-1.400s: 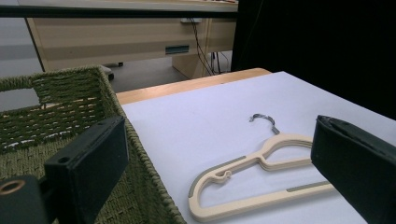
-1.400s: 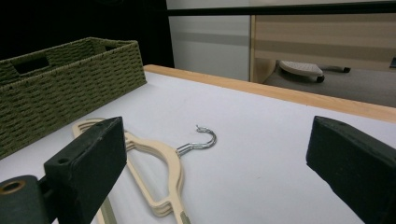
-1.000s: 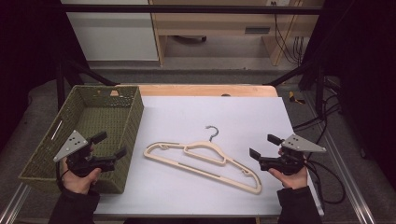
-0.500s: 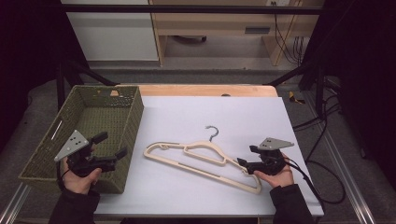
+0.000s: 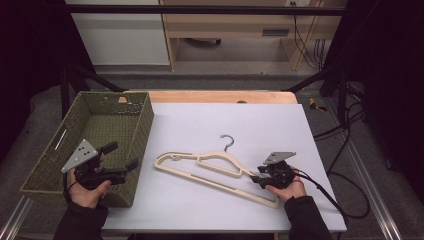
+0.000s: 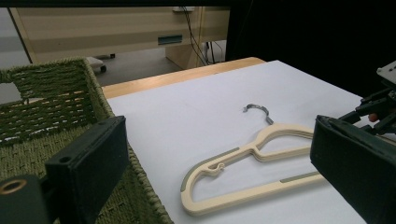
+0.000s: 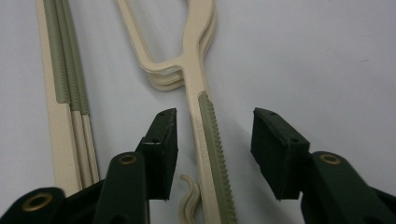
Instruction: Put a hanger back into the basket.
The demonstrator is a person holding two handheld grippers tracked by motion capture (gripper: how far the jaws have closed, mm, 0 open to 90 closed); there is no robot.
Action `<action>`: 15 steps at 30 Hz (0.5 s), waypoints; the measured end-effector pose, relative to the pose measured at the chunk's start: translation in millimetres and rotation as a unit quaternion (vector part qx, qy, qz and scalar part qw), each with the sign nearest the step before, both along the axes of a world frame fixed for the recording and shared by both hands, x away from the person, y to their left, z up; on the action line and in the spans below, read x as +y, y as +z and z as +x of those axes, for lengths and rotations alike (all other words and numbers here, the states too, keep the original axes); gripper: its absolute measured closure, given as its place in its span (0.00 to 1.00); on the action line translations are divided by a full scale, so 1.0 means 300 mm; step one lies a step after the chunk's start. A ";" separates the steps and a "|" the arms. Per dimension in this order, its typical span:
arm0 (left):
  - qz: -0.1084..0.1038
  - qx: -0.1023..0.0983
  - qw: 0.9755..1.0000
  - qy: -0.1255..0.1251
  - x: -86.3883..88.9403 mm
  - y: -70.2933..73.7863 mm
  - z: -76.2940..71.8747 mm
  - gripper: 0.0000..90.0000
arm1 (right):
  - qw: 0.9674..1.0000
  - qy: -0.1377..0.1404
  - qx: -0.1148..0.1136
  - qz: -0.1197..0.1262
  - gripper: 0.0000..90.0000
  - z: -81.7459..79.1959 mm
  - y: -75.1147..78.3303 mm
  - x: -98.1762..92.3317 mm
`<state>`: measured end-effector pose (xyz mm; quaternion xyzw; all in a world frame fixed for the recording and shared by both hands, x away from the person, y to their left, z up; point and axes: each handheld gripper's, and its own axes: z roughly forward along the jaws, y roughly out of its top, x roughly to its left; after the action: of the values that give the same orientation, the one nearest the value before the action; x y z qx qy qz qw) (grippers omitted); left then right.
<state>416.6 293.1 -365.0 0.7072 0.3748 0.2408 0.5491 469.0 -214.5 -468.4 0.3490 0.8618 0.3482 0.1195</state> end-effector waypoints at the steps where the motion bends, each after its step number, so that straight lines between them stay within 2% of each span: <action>1: 0.000 0.000 1.000 -0.001 -0.001 0.000 0.000 0.05 | 1.000 0.004 0.001 0.001 0.60 0.002 -0.004 0.000; 5: 0.004 0.001 1.000 -0.003 -0.005 -0.002 0.002 0.05 | 1.000 0.018 0.005 -0.012 0.69 0.012 -0.017 0.007; 7: 0.006 0.000 1.000 -0.004 -0.007 -0.003 0.002 0.05 | 1.000 0.023 -0.001 -0.013 0.74 0.014 -0.020 0.009; 10: 0.005 0.002 1.000 -0.005 -0.010 -0.004 0.003 0.05 | 0.999 0.036 0.005 -0.009 0.83 0.015 -0.019 0.008; 13: 0.007 0.002 1.000 -0.005 -0.013 -0.004 0.002 0.05 | 0.999 0.040 0.003 -0.010 0.86 0.017 -0.017 0.006; 15: 0.007 0.002 1.000 -0.006 -0.015 -0.004 0.002 0.05 | 0.999 0.038 0.010 -0.007 0.86 0.018 -0.014 0.004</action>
<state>417.1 288.5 -366.2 0.7134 0.3700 0.2387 0.5451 474.3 -213.3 -472.7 0.3186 0.8779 0.3433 0.0997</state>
